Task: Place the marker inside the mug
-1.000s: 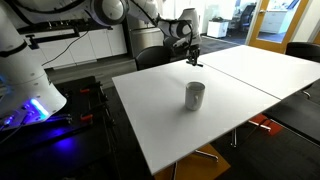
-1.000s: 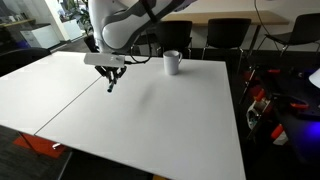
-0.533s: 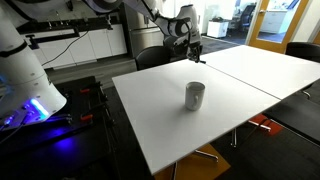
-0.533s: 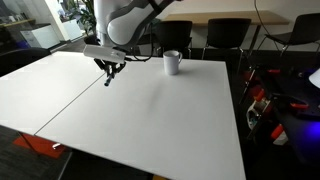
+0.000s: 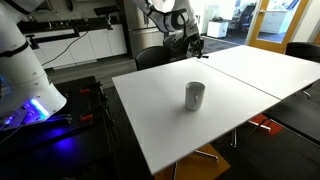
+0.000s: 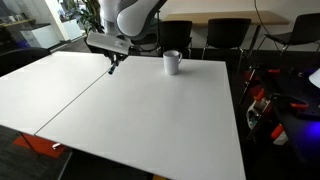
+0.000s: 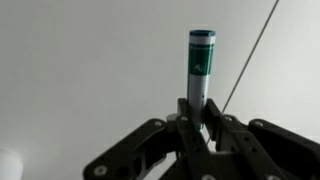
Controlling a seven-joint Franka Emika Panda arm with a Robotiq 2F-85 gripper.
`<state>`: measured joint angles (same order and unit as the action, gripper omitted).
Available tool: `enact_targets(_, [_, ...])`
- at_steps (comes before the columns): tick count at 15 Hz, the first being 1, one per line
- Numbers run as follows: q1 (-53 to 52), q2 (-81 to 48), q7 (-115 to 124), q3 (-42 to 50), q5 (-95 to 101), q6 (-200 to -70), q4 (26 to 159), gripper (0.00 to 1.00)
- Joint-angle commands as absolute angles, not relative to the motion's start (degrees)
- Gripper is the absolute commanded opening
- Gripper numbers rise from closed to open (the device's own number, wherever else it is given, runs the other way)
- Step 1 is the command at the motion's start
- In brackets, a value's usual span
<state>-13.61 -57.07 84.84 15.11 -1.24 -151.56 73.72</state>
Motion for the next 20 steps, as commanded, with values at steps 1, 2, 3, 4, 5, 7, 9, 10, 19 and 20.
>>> enact_targets(1, [-18.7,-47.2,90.0,19.5,2.5,-153.3,87.1,0.05])
enact_targets(2, [-19.9,-45.4,91.2,20.6,3.8,-153.0,89.4,0.05])
enact_targets(3, [-21.1,-43.4,92.5,21.6,5.2,-152.7,91.7,0.05])
enact_targets(4, [-22.4,-41.5,93.9,22.7,6.8,-152.3,94.1,0.05])
enact_targets(5, [-23.8,-39.5,95.4,23.8,8.7,-151.9,96.7,0.05])
enact_targets(7, [-26.7,-35.7,99.6,26.1,13.0,-150.6,101.7,0.05])
enact_targets(9, [-29.6,-32.9,104.9,28.2,18.0,-147.2,105.0,0.05])
enact_targets(10, [-30.6,-31.6,107.9,28.8,20.9,-145.3,106.3,0.05])
enact_targets(19, [-25.6,-26.1,130.8,19.2,38.7,-120.9,105.8,0.05])
enact_targets(20, [-24.2,-26.6,132.3,17.6,38.9,-118.2,104.8,0.05])
